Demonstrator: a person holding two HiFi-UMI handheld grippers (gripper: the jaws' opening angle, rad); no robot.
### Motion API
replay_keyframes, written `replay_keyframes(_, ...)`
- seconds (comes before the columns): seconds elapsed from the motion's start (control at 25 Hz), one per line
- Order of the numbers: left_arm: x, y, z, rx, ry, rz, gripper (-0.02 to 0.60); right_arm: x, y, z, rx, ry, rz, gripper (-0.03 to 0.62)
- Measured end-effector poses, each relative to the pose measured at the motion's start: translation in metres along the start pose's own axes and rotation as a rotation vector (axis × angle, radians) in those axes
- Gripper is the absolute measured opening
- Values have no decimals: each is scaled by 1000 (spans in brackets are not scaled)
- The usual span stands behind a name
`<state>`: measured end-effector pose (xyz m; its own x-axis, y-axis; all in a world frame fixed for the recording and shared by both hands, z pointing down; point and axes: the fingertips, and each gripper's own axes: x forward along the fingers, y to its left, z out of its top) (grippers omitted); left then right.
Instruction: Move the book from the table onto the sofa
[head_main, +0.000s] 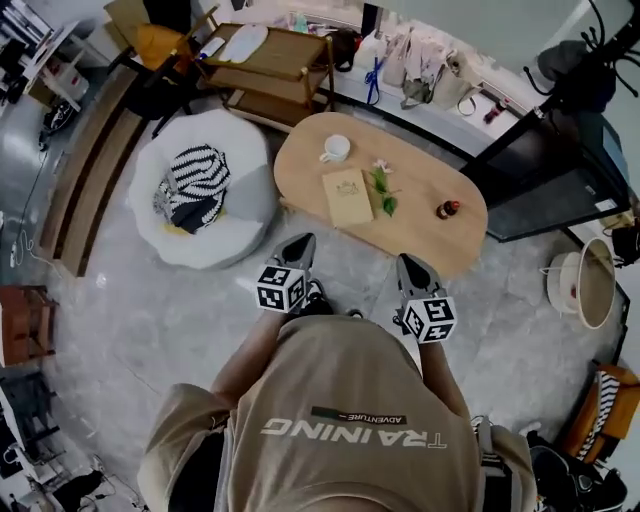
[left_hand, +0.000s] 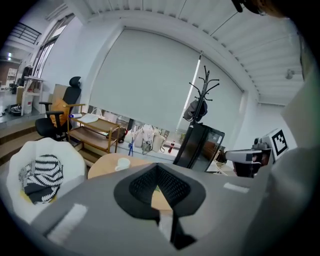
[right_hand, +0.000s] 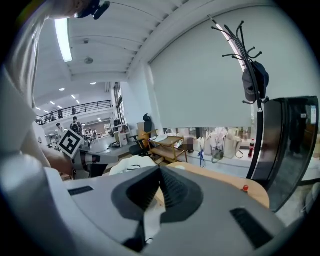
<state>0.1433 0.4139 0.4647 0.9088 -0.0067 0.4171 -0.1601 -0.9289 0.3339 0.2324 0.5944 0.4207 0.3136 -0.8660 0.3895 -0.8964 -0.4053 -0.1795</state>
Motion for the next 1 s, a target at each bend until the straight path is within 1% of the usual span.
replay_keyframes(0.16,8,19,13,21,-12,-34,-8,30,4,21,-39,-9,-1,-2)
replay_keyframes(0.2,11,24,13,23,-5,-39,-8,37,4,24,-33,-13,-10,-2)
replay_keyframes(0.36,22,45,10,16,28,-67,-8,55,-1,31,49,-31,-67,-2)
replay_keyframes(0.52,34,57,15,12,53,-95,-8,67,-18,26,84,13,-119,-2)
replay_keyframes(0.6,39,62,19,9,54,-99,-8,74,-24,25,73,44,-132,-2)
replay_keyframes(0.68,45,67,23,3,55,-98,-8,84,-29,29,55,61,-130,-2)
replay_keyframes(0.8,56,69,22,-1,72,-95,-8,98,-38,32,61,66,-111,-2)
replay_keyframes(1.0,77,72,32,18,91,-73,-8,134,-56,31,29,97,-57,-2)
